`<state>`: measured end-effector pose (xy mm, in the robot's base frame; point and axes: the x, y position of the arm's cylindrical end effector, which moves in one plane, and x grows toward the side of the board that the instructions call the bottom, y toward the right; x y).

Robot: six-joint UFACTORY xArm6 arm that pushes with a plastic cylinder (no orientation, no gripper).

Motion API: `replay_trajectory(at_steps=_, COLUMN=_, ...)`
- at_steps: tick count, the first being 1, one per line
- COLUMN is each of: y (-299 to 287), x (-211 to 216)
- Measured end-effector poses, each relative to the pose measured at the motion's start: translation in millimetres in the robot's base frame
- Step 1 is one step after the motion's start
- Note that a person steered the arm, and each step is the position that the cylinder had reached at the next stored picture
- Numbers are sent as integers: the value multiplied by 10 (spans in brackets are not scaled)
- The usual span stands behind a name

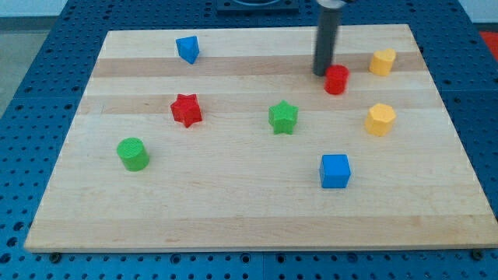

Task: Push red circle below yellow heart

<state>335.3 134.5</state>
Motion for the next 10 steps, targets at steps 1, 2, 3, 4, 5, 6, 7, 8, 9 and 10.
replay_trajectory(at_steps=1, y=387, x=268)
replay_trajectory(at_steps=2, y=215, x=170)
replay_trajectory(at_steps=3, y=-292, x=-34)
replay_trajectory(at_steps=4, y=-617, x=161)
replay_trajectory(at_steps=5, y=-611, x=645)
replay_trajectory(at_steps=6, y=-367, x=978)
replay_trajectory(at_steps=7, y=39, x=990)
replay_trajectory(at_steps=8, y=363, x=867)
replay_trajectory(at_steps=9, y=532, x=636)
replay_trajectory(at_steps=10, y=595, x=519)
